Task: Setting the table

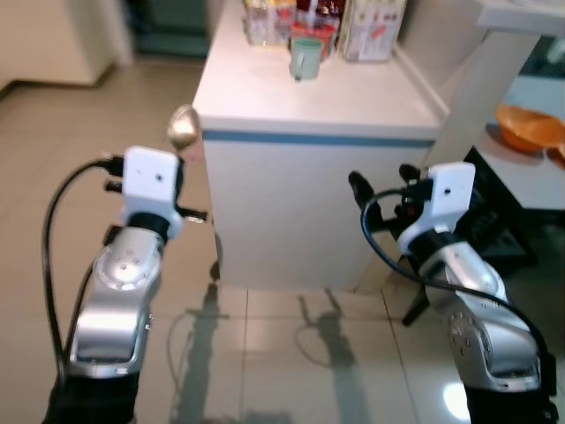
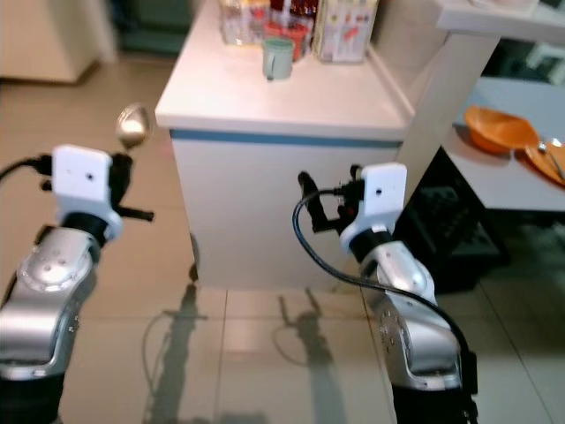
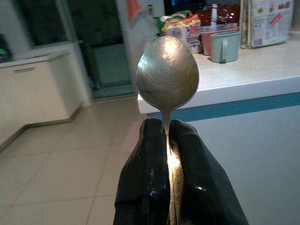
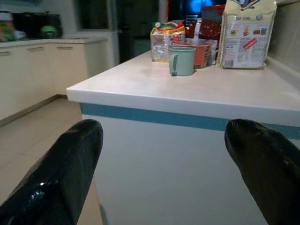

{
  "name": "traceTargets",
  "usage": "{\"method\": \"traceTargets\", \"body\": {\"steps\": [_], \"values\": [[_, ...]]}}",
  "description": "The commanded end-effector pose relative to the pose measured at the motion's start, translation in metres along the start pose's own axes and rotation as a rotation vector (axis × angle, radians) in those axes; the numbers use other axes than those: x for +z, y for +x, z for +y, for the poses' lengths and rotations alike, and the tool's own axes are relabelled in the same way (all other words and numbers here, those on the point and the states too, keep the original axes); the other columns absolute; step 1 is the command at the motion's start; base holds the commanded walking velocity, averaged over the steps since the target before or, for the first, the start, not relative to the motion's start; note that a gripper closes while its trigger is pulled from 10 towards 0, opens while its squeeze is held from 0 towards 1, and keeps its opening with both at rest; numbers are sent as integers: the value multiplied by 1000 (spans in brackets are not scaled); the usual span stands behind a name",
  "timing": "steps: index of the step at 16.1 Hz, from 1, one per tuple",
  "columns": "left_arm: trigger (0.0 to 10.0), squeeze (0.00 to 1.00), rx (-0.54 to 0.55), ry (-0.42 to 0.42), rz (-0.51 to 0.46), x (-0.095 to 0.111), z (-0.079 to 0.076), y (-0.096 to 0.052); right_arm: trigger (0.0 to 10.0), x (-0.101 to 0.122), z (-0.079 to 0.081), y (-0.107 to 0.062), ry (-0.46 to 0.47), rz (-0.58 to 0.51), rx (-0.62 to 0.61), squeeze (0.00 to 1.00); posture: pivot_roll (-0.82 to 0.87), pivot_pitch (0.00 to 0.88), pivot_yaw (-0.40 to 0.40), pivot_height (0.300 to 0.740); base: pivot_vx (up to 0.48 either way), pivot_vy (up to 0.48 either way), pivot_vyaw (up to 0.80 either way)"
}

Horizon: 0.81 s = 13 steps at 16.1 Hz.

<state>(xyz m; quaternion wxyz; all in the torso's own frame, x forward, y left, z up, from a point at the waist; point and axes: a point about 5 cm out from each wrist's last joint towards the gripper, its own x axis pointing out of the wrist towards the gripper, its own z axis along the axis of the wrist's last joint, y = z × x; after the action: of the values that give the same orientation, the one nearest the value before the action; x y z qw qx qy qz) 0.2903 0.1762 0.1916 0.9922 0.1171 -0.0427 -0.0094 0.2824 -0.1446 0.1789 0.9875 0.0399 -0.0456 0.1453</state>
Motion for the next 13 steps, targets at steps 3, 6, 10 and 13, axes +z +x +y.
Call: {"method": "traceTargets", "body": {"steps": [3,6,10,13], "values": [[10000,0,-27,-8,-10,3,-11,2,10000,4,-8,-1,-23,-12,-24,0,52,0,-48,740,0,-458,800],[10000,0,-33,-2,-8,2,-13,2,10000,-1,-17,-2,-4,7,-89,0,66,0,-53,740,0,-459,267],[10000,0,-10,-4,1,0,-8,3,10000,0,-15,1,-12,5,-88,0,59,0,-55,740,0,-458,0],[10000,0,-26,0,7,-1,-12,3,10000,-1,-19,-1,-3,4,-114,0,62,0,-50,740,0,-460,0]]}}
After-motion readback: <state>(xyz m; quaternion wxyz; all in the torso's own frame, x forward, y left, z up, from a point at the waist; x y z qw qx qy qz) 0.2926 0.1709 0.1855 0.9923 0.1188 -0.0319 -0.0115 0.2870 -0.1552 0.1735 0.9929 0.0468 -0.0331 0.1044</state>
